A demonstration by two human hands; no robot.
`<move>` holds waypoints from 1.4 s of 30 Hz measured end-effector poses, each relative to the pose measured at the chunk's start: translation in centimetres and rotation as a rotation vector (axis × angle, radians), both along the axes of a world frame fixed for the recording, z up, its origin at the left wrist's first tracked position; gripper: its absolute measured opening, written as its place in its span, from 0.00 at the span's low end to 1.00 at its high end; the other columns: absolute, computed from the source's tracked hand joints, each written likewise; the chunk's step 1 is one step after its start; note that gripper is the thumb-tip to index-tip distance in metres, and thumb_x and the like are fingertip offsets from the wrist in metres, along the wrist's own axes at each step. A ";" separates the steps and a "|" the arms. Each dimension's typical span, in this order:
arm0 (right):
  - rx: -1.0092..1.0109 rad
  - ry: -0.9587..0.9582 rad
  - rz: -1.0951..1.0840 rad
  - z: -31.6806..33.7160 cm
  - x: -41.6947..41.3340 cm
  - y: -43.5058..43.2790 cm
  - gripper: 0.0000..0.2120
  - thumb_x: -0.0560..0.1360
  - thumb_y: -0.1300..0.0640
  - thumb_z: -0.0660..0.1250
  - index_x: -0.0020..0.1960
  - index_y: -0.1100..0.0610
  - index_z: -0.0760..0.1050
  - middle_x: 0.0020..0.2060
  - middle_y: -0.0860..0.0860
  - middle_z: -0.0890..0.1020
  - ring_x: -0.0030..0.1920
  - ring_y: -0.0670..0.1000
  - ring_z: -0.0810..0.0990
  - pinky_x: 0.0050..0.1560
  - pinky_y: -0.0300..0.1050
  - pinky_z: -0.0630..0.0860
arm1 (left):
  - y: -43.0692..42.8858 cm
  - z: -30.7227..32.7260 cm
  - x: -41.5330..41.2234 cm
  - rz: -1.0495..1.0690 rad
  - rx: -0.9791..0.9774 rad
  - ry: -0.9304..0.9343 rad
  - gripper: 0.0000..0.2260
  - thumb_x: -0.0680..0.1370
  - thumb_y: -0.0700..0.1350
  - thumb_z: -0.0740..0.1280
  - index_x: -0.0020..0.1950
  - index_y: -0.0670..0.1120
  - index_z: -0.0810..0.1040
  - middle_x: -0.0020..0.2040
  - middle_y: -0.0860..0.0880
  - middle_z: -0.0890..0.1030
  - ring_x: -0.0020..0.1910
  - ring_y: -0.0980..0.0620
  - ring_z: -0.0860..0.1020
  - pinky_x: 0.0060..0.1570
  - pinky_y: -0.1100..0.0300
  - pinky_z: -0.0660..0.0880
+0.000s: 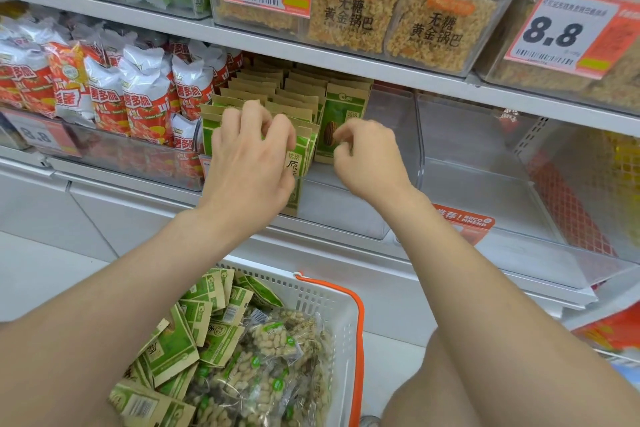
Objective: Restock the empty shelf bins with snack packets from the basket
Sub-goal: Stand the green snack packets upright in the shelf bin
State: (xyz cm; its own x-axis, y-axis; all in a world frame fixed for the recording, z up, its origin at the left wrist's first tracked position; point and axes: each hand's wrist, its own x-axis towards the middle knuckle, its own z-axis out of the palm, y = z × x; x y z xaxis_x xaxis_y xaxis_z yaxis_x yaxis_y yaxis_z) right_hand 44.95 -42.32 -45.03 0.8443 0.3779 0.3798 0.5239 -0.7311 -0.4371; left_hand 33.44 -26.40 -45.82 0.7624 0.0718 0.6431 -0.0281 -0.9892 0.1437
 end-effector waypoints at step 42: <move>-1.223 0.487 0.733 -8.7 -16.2 8.1 0.18 0.82 0.58 0.59 0.70 0.57 0.75 0.61 0.53 0.81 0.57 0.56 0.82 0.50 0.48 0.80 | 1.8 -17.5 -10.7 -0.170 0.373 1.792 0.16 0.83 0.45 0.70 0.70 0.41 0.78 0.55 0.48 0.78 0.52 0.46 0.77 0.61 0.50 0.79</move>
State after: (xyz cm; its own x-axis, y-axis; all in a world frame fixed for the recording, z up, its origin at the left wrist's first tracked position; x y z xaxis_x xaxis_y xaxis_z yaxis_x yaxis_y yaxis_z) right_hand 28.74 -34.27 -53.69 0.2803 0.6272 -0.7267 0.9117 -0.4108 -0.0029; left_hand 22.79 -24.61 -63.31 0.4519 -0.0088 -0.8920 -0.1978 -0.9760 -0.0906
